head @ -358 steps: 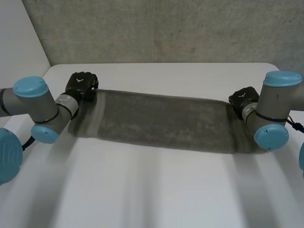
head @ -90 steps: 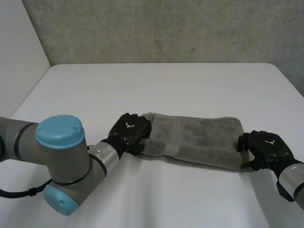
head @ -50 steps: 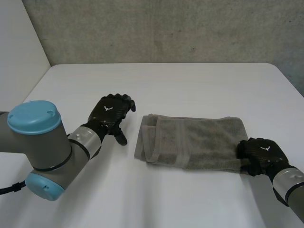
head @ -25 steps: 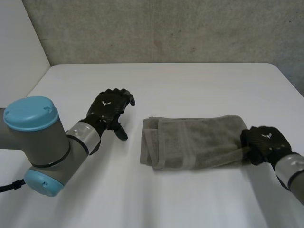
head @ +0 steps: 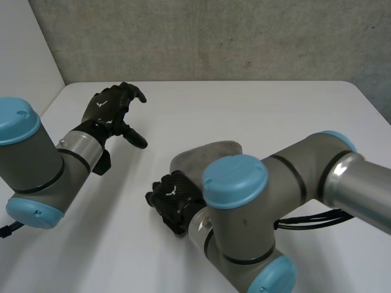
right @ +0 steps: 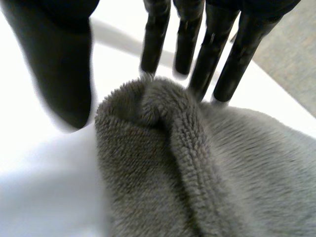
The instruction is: Fold the towel.
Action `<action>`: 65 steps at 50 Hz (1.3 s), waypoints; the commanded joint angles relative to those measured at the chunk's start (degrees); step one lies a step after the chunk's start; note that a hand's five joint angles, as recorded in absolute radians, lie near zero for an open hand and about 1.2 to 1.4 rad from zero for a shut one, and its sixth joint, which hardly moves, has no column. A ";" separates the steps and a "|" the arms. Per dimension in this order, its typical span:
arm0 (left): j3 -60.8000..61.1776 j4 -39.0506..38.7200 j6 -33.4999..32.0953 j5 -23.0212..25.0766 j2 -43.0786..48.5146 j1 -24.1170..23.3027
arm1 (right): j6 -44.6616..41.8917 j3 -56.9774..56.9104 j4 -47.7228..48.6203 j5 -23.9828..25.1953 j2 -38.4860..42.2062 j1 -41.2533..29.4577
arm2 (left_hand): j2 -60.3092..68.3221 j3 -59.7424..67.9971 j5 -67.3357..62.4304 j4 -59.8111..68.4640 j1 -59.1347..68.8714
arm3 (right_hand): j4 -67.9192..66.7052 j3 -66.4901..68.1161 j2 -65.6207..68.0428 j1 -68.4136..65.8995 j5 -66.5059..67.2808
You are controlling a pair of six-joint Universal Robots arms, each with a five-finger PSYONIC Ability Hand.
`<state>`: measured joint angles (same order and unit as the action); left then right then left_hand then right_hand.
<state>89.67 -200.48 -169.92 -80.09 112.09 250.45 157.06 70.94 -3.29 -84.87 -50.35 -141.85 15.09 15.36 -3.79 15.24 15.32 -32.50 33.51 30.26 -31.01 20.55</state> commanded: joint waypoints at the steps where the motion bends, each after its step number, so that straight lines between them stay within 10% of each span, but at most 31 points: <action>1: 0.07 0.00 -0.23 0.11 0.67 -0.23 | 0.44 -0.54 -1.02 -4.43 0.35 0.69 | -3.87 -4.14 2.57 -4.02 -4.10 | 22.50 -23.51 -20.26 21.01 -20.55; 16: 1.04 0.35 0.56 0.03 0.49 -6.11 | 5.00 10.96 -0.49 -4.26 -15.30 12.89 | -3.86 -4.14 2.57 -4.02 -4.10 | 22.50 -23.51 -20.26 21.01 -20.55; 34: 1.13 0.62 -0.23 -0.24 11.57 -12.80 | 22.58 16.25 5.22 8.40 -8.72 24.78 | -3.70 -3.97 2.40 -3.85 -3.93 | 22.50 -23.51 -20.26 21.01 -20.55; 60: -6.77 12.28 -0.23 -0.15 -0.80 -10.96 | 23.21 13.43 6.10 6.38 -20.48 24.60 | -4.20 -4.48 2.90 -4.36 -4.43 | 22.50 -23.51 -20.26 21.01 -20.55; 65: -11.61 19.66 0.20 -0.24 -6.61 -6.83 | 23.30 9.75 3.56 -2.29 -27.07 25.48 | -4.20 -4.48 2.90 -4.36 -4.43 | 22.50 -23.51 -20.26 21.01 -20.55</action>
